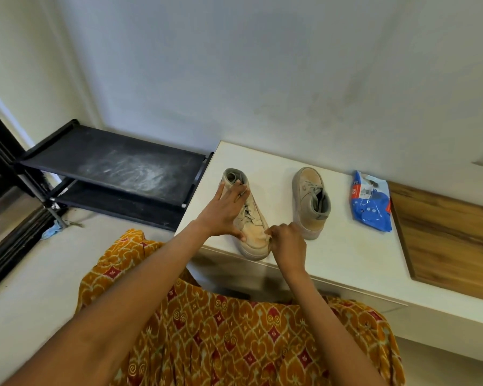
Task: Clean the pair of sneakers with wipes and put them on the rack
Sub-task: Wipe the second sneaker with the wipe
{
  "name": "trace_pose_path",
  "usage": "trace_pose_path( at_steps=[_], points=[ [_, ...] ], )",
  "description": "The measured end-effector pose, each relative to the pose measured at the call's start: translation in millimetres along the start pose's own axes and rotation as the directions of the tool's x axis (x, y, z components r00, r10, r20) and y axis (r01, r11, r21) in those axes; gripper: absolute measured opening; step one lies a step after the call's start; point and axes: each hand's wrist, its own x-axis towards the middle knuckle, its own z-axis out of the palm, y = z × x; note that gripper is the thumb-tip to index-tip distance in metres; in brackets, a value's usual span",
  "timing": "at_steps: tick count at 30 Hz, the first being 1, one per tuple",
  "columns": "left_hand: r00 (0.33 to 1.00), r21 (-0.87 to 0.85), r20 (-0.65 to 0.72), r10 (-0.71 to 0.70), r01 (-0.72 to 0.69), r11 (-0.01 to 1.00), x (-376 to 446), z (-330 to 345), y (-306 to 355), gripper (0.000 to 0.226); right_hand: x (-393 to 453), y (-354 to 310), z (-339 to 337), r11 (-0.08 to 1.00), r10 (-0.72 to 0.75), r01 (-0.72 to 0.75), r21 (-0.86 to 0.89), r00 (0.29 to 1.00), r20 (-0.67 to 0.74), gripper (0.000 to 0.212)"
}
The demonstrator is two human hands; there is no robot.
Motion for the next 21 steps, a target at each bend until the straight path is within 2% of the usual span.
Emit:
trace_pose_path(
  at_steps=[2,6,10,14,17,21],
  points=[
    [1.000,0.068,-0.028,-0.005,0.007,0.998,-2.7,2.5,2.3,0.119,-15.0,1.3,-4.1,1.000,-0.015,0.015,-0.010,1.000,0.019,0.020],
    [0.969,0.087,-0.223,-0.111,0.133,0.987,-21.6,13.4,12.9,0.120,-16.9,-0.3,-4.9,0.998,0.067,-0.067,-0.005,0.996,0.050,0.025],
    [0.914,0.038,-0.330,-0.236,0.263,0.964,-32.1,16.1,24.1,0.088,-0.5,-13.3,-3.5,0.997,0.080,-0.079,-0.018,0.996,0.046,0.027],
    [0.869,-0.047,-0.341,-0.359,0.365,0.930,-29.2,12.0,28.1,0.049,20.2,-26.1,-3.2,0.994,0.103,-0.104,0.025,0.993,0.057,0.031],
    [0.868,-0.051,-0.386,-0.312,0.317,0.947,-33.3,15.2,29.0,0.022,11.0,-27.3,2.9,0.998,0.048,-0.049,0.026,0.999,0.025,0.028],
    [0.900,0.025,-0.386,-0.203,0.230,0.973,-47.8,25.4,26.5,0.013,-11.9,-13.5,9.0,0.997,-0.030,0.033,0.072,0.999,-0.035,0.022]
  ],
)
